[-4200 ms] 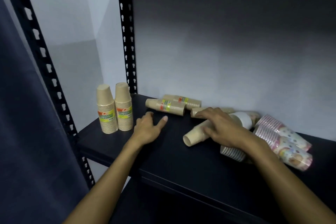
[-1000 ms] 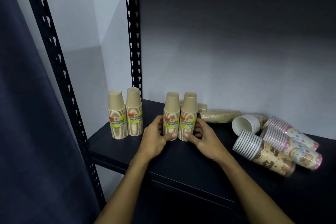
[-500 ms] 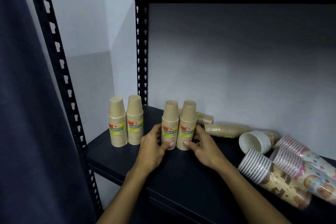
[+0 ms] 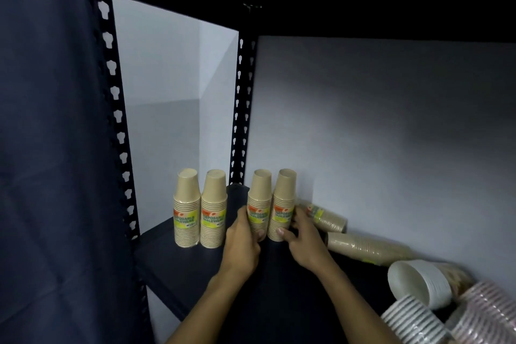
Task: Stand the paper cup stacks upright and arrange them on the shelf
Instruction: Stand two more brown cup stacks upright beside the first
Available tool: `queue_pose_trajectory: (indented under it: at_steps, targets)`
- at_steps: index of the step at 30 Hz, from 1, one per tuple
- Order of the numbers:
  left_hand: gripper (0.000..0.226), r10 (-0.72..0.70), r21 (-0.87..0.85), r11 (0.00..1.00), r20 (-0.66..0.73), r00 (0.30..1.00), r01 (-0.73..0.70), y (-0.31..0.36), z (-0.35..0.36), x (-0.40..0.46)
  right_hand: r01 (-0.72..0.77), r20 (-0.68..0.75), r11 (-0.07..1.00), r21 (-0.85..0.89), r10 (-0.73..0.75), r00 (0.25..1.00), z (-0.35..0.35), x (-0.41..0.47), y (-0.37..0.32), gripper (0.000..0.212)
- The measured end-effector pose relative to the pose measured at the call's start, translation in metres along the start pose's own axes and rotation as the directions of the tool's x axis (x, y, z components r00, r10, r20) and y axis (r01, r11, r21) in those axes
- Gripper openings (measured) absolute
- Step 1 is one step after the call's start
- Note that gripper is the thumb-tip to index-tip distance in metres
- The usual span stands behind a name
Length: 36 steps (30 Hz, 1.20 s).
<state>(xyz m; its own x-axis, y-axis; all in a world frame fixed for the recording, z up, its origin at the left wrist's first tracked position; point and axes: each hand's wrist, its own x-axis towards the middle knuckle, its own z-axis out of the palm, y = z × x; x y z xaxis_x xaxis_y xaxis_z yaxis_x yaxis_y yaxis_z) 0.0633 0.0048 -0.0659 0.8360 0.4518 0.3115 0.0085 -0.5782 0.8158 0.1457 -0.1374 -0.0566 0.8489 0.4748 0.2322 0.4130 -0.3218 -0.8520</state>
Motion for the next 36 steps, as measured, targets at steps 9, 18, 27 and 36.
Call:
queue_pose_trajectory:
  at_steps: [9,18,27,36]
  targets:
    - [0.055,-0.061,-0.001,0.998,-0.045,0.997,0.061,0.001,0.006,0.010,0.002,0.021,1.000,0.026,-0.002,1.000,0.005,0.010,0.001,0.043]
    - [0.056,-0.065,-0.002,0.998,-0.066,0.996,0.065,-0.002,0.005,0.008,0.010,0.002,1.000,0.016,-0.010,1.000,0.007,0.006,0.005,0.054]
    - [0.080,-0.098,0.197,0.975,-0.023,0.995,0.101,0.011,-0.002,-0.031,0.013,-0.128,0.965,-0.262,-0.048,0.991,0.006,-0.027,0.006,0.048]
    - [0.069,0.028,0.527,0.841,0.179,0.983,-0.120,0.013,-0.007,-0.062,0.064,0.096,0.703,-0.708,0.006,0.995,-0.010,-0.075,-0.003,0.055]
